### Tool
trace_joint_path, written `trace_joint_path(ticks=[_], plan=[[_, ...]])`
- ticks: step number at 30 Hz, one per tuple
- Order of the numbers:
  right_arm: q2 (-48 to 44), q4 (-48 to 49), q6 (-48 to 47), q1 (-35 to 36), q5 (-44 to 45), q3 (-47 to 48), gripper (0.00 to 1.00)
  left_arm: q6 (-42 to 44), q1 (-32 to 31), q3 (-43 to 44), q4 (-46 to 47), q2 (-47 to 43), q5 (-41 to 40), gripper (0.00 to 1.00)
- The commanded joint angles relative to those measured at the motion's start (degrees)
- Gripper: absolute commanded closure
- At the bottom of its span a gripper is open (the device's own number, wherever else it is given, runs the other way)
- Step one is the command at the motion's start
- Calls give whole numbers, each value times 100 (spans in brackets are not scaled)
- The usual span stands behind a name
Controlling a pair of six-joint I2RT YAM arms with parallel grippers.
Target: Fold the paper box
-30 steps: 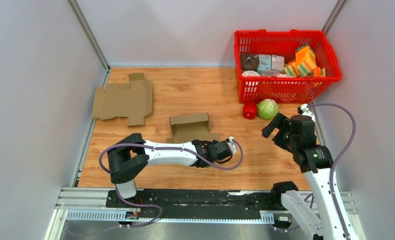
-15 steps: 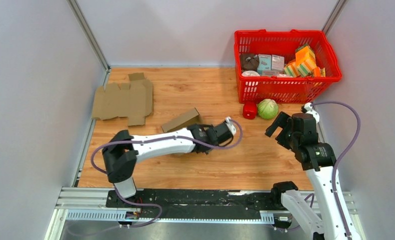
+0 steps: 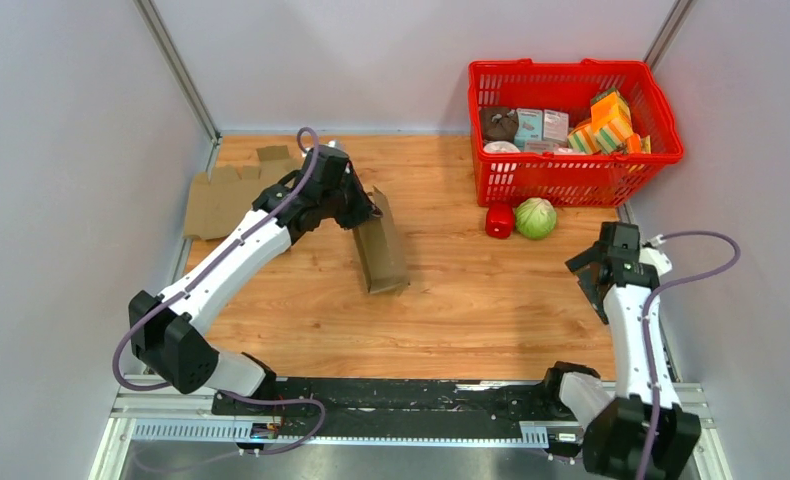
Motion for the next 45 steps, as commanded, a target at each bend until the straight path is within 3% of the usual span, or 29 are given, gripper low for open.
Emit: trace_joint_path(ticks=[1, 3, 6, 9, 20, 26, 29, 32, 38, 42, 45], plan=[[479, 246, 555, -1252, 82, -259, 0, -2406, 273, -396, 923, -13, 706, 100], [716, 414, 450, -1752, 98, -392, 0, -2804, 326, -484, 836, -74, 425, 100], [1025, 441, 353, -2027, 485, -357, 0, -3508, 352, -625, 747, -162, -68, 100], [1296, 801, 160, -2308, 310, -523, 0, -3843, 352, -634, 748, -207, -708, 100], [1983, 1267, -16, -2739, 407, -726, 0, -4265, 440, -599, 1020, 197, -939, 96], [2219, 1540, -78, -2854, 37, -691, 3, -4002, 449, -598, 1380, 259, -991, 63], [2421, 1575, -34, -2932, -94, -699, 5, -3800, 458, -599, 1556, 198, -1009, 50], [2519, 1636, -43, -2959, -191, -735, 9, -3484, 458, -563, 1696, 49, -992, 44], [2423, 1619, -16, -2951, -103, -814, 23, -2412, 458, -783, 1855, -654, -1035, 41], [2326, 1689, -25, -2959, -270, -910, 47, -904, 458, -959, 1882, -1199, -1079, 41], [2282, 1715, -78, -2951, -446, -981, 63, 212, 458, -880, 1400, -1340, -957, 39]])
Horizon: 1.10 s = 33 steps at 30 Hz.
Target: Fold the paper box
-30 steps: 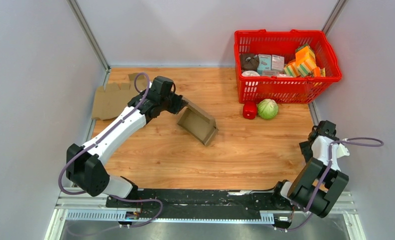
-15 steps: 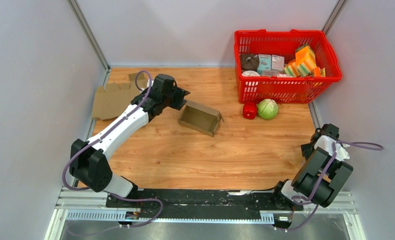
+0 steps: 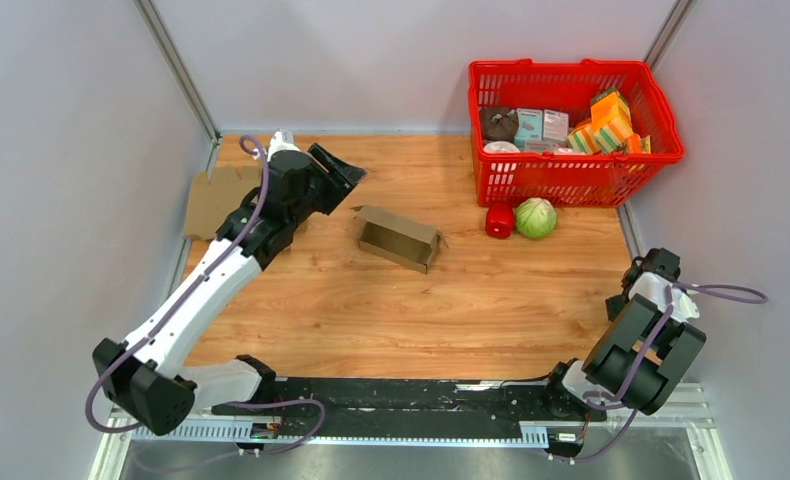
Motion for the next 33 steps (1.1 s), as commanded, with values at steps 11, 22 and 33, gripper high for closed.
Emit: trace_joint_path(ticks=[11, 22, 33], plan=[[-757, 17, -261, 679, -353, -387, 100, 3267, 157, -1492, -552, -892, 1372, 51], [-2901, 16, -76, 5523, 401, 60, 100, 3873, 157, -1660, -1228, -2096, 318, 51], [540, 2107, -542, 9312, 474, 2432, 100, 3742, 157, -1783, -1667, -2922, -25, 50]])
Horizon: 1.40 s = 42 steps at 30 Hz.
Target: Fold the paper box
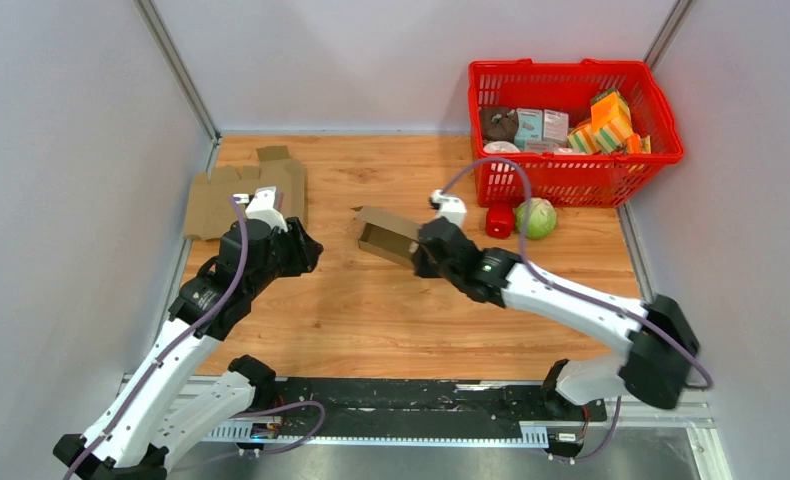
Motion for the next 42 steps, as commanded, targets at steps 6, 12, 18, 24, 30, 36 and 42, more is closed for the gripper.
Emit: trace_joint_path(ticks=[6, 12, 18, 24, 30, 36, 42], plan=[[2731, 1227, -779, 371, -94, 1972, 100, 30, 36, -33, -699, -718, -398, 50], [3525, 1078, -1141, 20, 222, 2606, 98, 22, 36, 2, -1016, -1008, -539, 50], [3912, 885, -1764, -332, 1187, 2888, 54, -14, 36, -235, -753, -721, -302, 39], [3308, 489, -2055, -323, 971, 2520, 31, 13, 45, -208, 81, 265, -143, 39], [1516, 595, -2766, -699, -328, 1001, 18, 231, 982, 186, 1715, 1965, 1504, 49], [968, 858, -3364, -1439, -1757, 392, 18, 1058, 1592, 1426, 1962, 4131, 2143, 49], [1389, 797, -3505, -1702, -1458, 752, 16, 1384, 1601, 2348, 1788, 5521, 1624, 54]])
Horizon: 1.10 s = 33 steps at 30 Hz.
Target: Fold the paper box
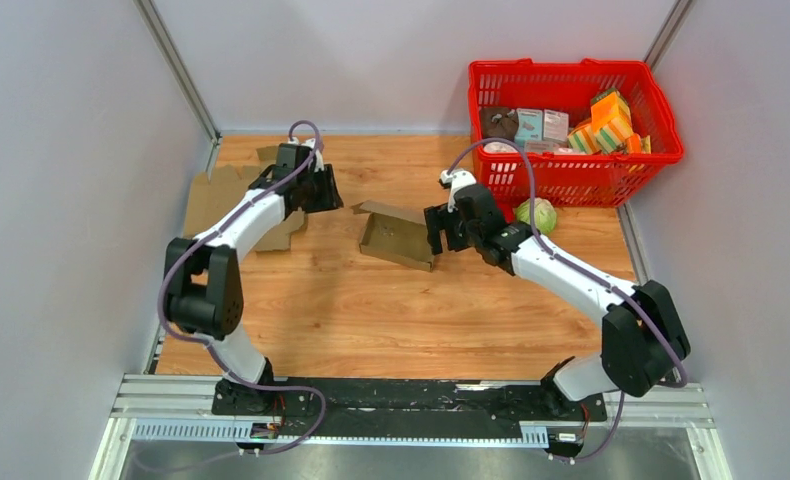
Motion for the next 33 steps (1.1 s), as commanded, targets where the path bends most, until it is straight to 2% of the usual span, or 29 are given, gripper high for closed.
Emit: trace_joint_path(ticks=[1, 2, 4, 8, 10, 14, 19, 23, 27, 28, 30, 33], plan=[[334, 6, -277, -151, -2, 363, 18, 485, -3, 666, 105, 534, -278, 54], [308, -38, -86, -239, -46, 398, 19, 503, 14, 753, 105, 630, -470, 54], [160, 127, 56, -450, -458, 233, 22, 521, 40, 894, 131, 753, -368, 55], [-9, 743, 206, -766, -1512, -138, 22, 486, 49, 1289, 105, 1113, 447, 56], [176, 744, 259, -837, -1918, -6, 22, 303, 41, 1308, 166, 1167, 722, 61], [308, 1128, 329, -890, -2313, -32, 20, -50, 32, 983, 158, 1053, 1180, 66], [475, 1508, 373, -934, -2964, -94, 19, -357, 32, 518, -271, 614, 1023, 68], [694, 1648, 583, -943, -3123, -67, 19, -551, 32, 70, 25, 166, 1187, 57], [721, 1535, 830, -995, -3008, 20, 18, -788, 32, -115, 288, 42, 1487, 55], [721, 1543, 943, -1030, -3095, 29, 18, -832, 32, -125, 394, 59, 1653, 55], [773, 1640, 1471, -1118, -3559, 56, 18, -999, 23, -63, 395, 173, 1838, 64], [782, 2053, 2058, -1118, -3903, 117, 18, -1201, 14, -98, 535, 209, 2032, 66]])
